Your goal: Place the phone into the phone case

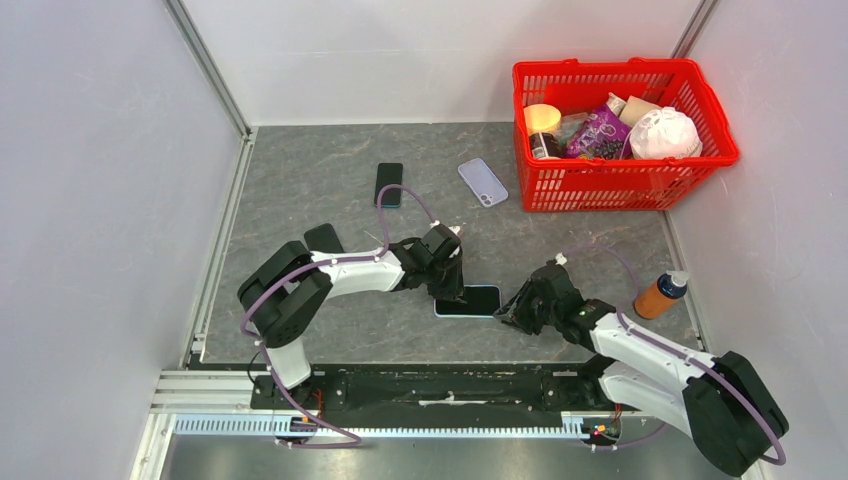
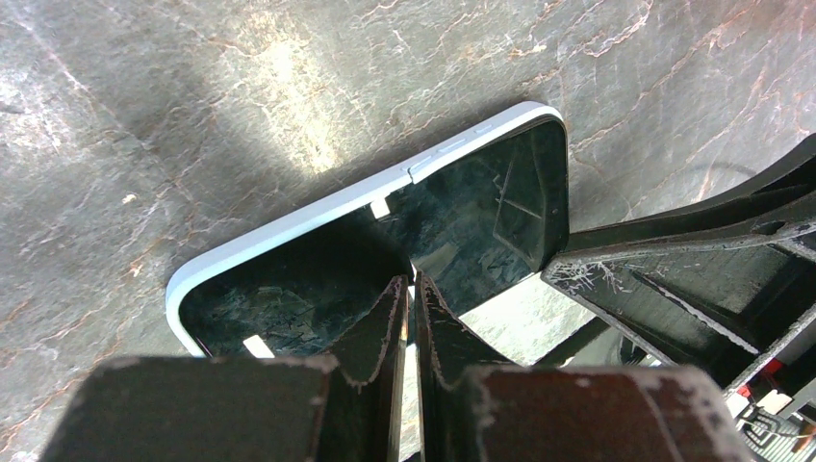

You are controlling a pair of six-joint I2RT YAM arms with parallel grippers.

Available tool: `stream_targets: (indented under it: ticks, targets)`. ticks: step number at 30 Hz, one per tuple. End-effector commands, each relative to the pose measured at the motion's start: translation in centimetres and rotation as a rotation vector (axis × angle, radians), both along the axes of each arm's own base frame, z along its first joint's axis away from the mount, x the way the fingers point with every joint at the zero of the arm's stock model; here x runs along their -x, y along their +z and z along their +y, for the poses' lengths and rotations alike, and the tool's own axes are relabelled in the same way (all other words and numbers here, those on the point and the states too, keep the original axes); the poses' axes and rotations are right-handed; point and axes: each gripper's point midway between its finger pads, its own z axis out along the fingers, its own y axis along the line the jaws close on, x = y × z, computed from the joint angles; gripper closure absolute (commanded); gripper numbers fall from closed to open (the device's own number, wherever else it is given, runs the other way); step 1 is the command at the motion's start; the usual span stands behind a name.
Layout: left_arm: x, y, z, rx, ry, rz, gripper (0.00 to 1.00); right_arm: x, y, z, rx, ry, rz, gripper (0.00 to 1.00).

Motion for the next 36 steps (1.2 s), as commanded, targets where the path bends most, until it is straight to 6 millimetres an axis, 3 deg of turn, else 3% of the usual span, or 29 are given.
stream_targets:
  ticks: [1, 8, 20, 25, 36]
  targets:
    - [1.1, -4.3, 3.7, -0.187, 0.000, 0.049, 0.87, -0.1, -2.7, -2.2, 0.090, -0.078, 0.013, 0.65]
    - [1.3, -4.5, 3.9, -0.190, -0.001, 0.052, 0.87, -0.3, -3.0, -3.1, 0.109, -0.119, -0.017, 0.65]
    - [1.2, -4.6, 3.7, -0.185, -0.002, 0.055, 0.87, 0.2, -4.5, -5.6, 0.296, -0.112, 0.046, 0.85]
    - [1.1, -4.5, 3.5, -0.182, -0.001, 0.053, 0.87, 0.8, -5.7, -5.5, 0.354, -0.054, 0.097, 0.91]
    - [1.0, -4.4, 3.5, -0.183, 0.001, 0.052, 0.88, 2.0, -7.8, -4.2, 0.537, 0.074, 0.169, 0.91]
